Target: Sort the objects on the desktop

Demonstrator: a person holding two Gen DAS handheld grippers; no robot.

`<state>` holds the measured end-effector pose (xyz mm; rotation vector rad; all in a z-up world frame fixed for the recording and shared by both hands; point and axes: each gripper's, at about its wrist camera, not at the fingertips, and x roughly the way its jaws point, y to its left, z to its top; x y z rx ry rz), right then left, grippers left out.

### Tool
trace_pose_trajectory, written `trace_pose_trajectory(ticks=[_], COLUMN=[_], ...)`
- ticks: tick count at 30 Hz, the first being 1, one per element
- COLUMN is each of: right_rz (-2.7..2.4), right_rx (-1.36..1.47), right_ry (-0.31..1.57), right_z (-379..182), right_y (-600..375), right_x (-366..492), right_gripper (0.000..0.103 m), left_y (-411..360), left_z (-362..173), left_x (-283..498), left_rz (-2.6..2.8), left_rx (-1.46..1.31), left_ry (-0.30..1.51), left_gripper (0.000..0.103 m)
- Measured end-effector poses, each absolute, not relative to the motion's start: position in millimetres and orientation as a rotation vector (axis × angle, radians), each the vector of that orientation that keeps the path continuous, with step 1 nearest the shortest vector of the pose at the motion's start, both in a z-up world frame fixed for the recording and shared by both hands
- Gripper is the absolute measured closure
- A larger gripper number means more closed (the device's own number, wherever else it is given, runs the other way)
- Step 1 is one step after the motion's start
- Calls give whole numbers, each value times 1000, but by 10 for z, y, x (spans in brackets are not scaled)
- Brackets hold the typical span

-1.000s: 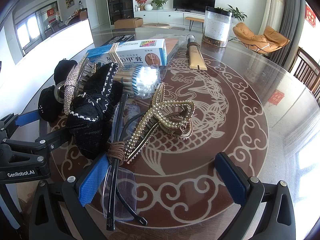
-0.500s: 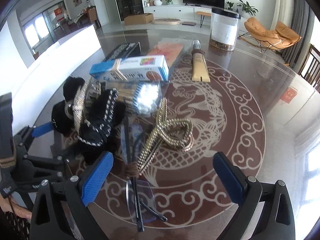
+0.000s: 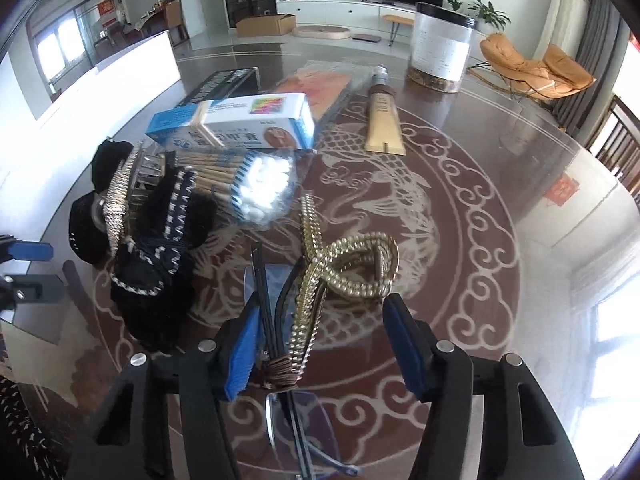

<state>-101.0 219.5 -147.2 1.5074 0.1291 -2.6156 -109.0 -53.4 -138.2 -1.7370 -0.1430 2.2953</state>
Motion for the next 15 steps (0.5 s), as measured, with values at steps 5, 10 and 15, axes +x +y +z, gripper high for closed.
trace_pose_trajectory(ticks=[5, 10, 15], right_rz=[-2704, -2507, -2408], right_rx=[1409, 1234, 1361], right_ry=[7, -76, 64], right_z=[-1228, -941, -1341], right_y=[2433, 1926, 1371], right_x=[-760, -741, -975], right_gripper=[38, 38, 41], left_y=[-669, -805, -842], left_z=[-1048, -885, -988], left_x=[-985, -1014, -986], left_rz=[2421, 2517, 2497], left_rx=[-1655, -1576, -1598], left_ry=[-153, -194, -211], left_gripper=[0, 0, 0])
